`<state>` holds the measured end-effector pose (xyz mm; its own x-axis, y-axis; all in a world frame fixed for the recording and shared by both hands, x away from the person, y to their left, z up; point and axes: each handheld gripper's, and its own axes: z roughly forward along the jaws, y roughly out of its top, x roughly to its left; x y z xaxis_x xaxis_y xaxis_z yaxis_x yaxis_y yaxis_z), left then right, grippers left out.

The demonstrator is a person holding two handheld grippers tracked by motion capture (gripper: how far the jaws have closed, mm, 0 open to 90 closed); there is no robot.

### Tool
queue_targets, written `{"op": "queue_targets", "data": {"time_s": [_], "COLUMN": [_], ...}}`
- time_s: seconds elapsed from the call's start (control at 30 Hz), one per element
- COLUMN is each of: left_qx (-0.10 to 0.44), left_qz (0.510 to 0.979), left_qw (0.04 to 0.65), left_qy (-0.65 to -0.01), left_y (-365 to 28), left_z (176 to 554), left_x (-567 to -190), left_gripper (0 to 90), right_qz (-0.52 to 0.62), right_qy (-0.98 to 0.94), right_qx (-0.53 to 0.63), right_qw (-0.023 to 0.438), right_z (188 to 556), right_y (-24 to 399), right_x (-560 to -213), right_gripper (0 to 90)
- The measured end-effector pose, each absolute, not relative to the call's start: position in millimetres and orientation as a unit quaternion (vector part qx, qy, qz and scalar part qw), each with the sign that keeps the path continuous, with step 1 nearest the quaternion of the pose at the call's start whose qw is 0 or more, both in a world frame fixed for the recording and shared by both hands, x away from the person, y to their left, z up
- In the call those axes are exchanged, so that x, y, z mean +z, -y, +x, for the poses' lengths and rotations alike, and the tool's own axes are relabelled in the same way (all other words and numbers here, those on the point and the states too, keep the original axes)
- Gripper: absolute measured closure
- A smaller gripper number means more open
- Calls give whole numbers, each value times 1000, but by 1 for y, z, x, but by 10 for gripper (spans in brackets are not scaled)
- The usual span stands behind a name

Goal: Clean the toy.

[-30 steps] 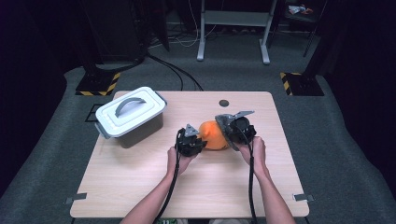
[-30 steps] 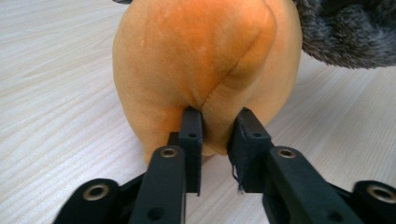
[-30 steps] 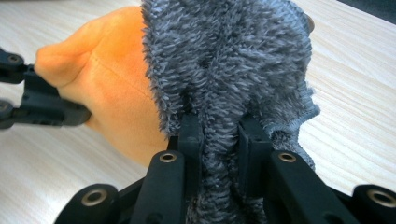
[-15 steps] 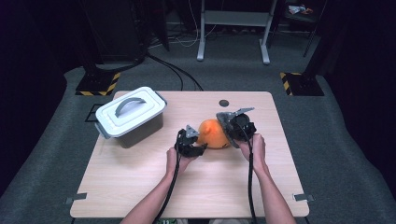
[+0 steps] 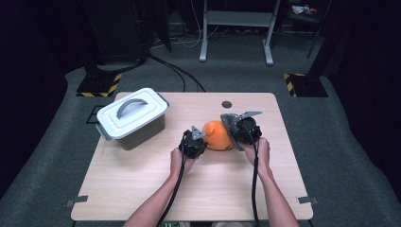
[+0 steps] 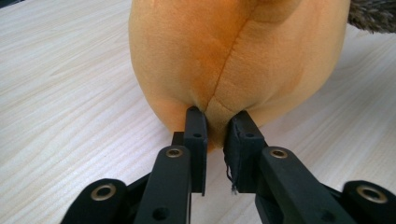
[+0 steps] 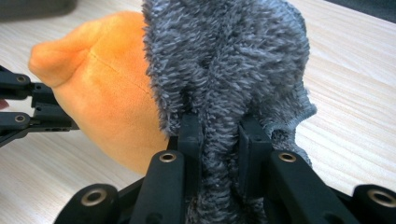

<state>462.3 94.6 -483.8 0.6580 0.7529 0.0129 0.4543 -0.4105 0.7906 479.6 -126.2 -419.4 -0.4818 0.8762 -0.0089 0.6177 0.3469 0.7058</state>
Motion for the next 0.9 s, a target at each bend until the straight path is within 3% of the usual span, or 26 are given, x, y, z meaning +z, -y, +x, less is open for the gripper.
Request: {"op": "queue_targets", "data": {"time_s": [0.27,0.53,0.9], "left_qx": [177,172,163], "left_qz": [815,816,817], "left_qw": [413,418,417], "left_qy": [-366,-360,-362], "left_y": [-93,-91,-94], "left_z": [458,454,457], "left_x": [-473,-467,-467], "left_gripper": [829,835,834], "right_qz": [457,424,438], "right_qy": [-786,-790,-799], "right_qx": [366,395,350], "right_qw": [199,199,215], "right_z": [469,455,466], "right_y": [138,121,107], "right_x": [-407,-387,-402], "right_gripper": [746,746,748]}}
